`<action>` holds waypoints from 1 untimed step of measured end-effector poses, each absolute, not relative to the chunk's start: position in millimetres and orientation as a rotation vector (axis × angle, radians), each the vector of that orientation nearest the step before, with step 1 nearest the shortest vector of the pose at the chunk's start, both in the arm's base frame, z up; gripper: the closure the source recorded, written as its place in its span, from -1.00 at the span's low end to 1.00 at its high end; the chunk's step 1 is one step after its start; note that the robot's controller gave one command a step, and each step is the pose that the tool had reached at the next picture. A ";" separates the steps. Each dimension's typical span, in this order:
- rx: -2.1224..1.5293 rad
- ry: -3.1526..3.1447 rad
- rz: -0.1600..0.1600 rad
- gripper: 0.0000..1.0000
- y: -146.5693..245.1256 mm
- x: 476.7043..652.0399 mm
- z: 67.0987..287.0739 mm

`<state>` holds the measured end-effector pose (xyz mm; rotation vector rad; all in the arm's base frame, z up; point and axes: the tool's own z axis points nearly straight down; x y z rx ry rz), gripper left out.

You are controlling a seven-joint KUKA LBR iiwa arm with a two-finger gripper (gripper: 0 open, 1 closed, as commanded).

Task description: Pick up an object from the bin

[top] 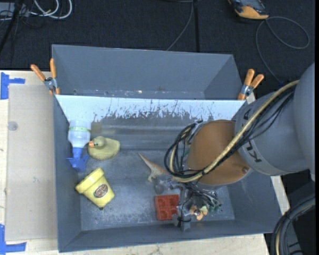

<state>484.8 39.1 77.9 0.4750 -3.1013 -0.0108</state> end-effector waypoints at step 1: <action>0.385 -3.116 0.001 1.00 47.1 484.5 74.1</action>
Offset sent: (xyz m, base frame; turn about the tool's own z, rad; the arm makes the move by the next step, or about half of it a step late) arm 0.0000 0.0000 0.0000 0.0000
